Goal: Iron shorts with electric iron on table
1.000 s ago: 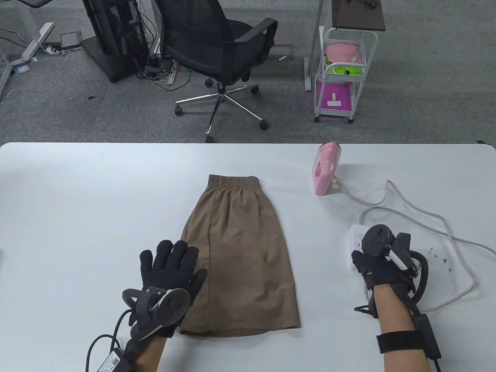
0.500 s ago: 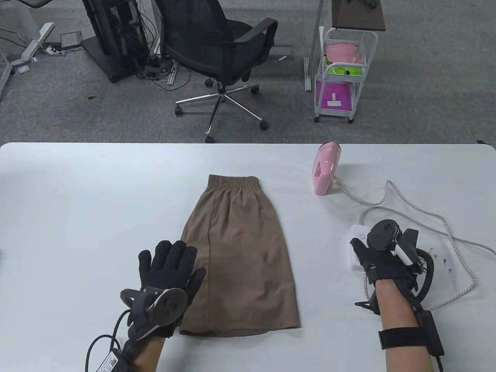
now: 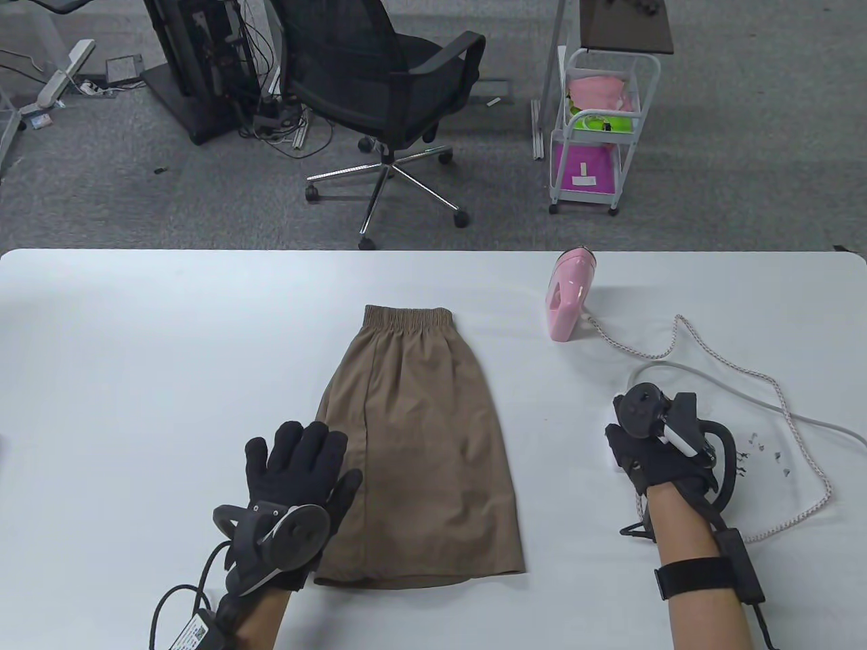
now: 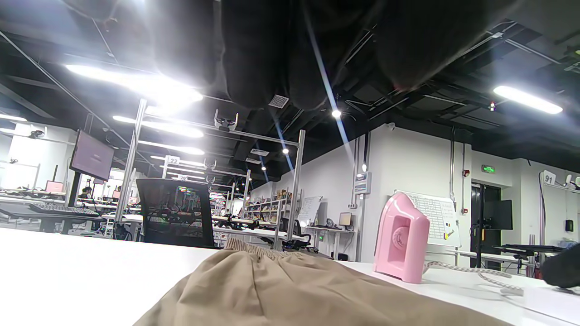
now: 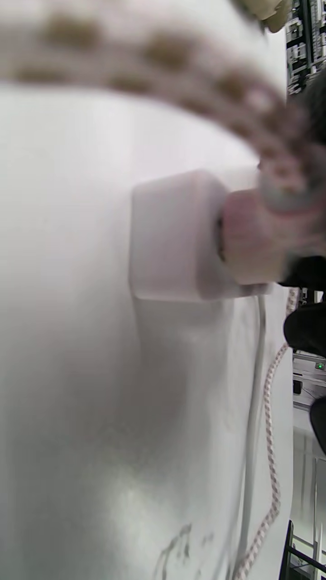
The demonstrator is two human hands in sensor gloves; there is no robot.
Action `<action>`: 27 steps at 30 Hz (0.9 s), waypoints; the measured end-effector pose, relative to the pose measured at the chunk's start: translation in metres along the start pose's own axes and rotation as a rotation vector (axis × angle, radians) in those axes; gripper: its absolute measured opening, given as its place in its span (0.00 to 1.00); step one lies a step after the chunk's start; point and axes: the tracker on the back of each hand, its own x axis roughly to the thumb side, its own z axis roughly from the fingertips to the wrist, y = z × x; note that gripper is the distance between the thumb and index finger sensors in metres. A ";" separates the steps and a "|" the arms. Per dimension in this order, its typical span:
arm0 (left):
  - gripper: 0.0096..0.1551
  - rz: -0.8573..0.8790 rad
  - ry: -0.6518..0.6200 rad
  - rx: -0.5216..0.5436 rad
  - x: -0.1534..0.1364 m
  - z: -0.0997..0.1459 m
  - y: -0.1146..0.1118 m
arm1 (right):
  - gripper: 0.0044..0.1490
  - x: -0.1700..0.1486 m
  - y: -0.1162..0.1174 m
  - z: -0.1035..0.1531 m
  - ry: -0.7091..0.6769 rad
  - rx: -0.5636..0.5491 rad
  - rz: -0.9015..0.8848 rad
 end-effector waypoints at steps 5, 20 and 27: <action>0.34 -0.003 -0.002 -0.008 0.001 0.000 -0.001 | 0.36 0.000 0.002 -0.004 -0.019 -0.008 0.000; 0.34 -0.019 -0.006 -0.045 0.004 -0.002 -0.005 | 0.42 0.018 -0.002 -0.011 -0.063 0.030 0.157; 0.34 -0.035 -0.010 -0.067 0.007 -0.003 -0.009 | 0.43 0.022 -0.002 -0.011 -0.049 0.030 0.176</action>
